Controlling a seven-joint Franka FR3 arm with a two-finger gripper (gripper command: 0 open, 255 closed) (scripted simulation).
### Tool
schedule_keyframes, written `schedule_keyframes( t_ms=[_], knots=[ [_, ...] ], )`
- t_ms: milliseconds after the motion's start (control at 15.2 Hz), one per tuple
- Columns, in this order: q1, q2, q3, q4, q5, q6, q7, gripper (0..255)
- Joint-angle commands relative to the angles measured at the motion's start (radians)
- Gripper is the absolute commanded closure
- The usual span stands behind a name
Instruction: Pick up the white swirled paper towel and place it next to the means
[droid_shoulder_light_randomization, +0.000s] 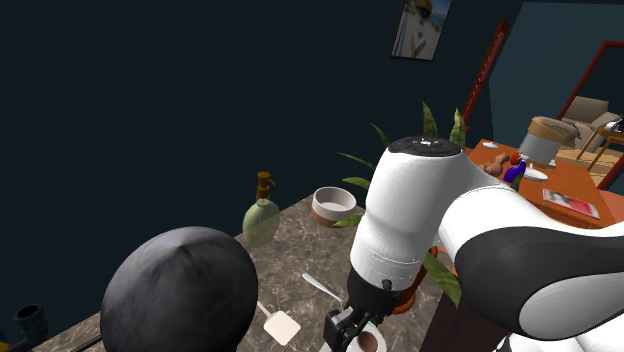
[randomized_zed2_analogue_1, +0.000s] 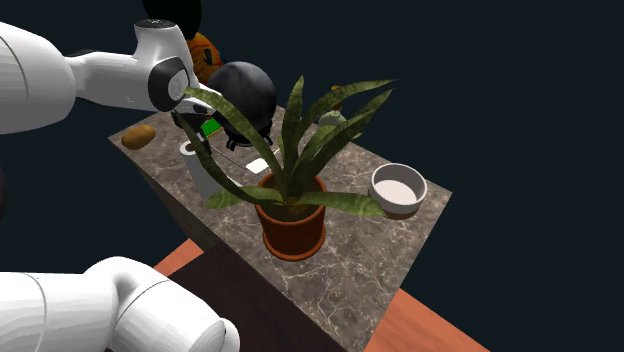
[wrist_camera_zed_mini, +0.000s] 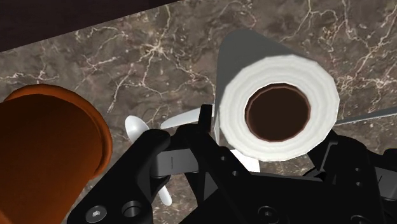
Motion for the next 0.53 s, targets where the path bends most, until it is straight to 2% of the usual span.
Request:
schedule_keyframes(
  t_ms=[0, 66, 396, 462],
  knots=[
    [0.000, 0.000, 0.000, 0.000, 0.000, 0.000, 0.000, 255],
    [0.000, 0.000, 0.000, 0.000, 0.000, 0.000, 0.000, 0],
    [0.000, 0.000, 0.000, 0.000, 0.000, 0.000, 0.000, 0],
    [0.000, -0.017, -0.010, 0.021, 0.000, -0.038, -0.003, 0]
  ],
)
